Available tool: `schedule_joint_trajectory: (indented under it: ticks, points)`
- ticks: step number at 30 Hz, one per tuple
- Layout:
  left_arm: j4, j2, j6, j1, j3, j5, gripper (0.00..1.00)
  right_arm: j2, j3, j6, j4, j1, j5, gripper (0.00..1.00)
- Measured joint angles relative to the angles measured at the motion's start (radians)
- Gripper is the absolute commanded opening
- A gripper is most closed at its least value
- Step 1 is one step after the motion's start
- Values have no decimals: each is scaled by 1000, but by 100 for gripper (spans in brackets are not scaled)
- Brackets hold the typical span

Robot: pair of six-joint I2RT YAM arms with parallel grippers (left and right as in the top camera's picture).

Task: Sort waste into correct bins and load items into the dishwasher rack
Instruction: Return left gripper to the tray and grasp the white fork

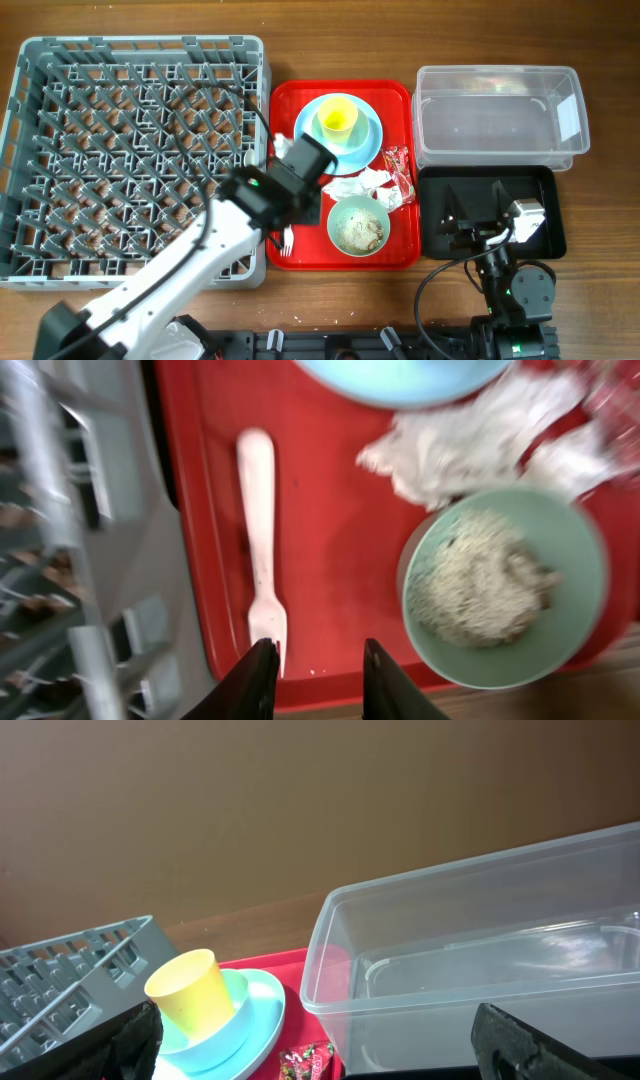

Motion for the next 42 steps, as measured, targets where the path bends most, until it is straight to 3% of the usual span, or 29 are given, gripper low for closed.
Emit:
schedule_joint_trajectory:
  ticks: [18, 36, 42]
  points:
    - [168, 314, -44, -27, -107, -96, 23, 0, 0, 0, 0, 0, 0, 100]
    - [163, 325, -44, -27, -101, -135, 27, 0, 0, 0, 0, 0, 0, 100]
    - [154, 245, -44, -27, -100, -157, 28, 0, 0, 0, 0, 0, 0, 100]
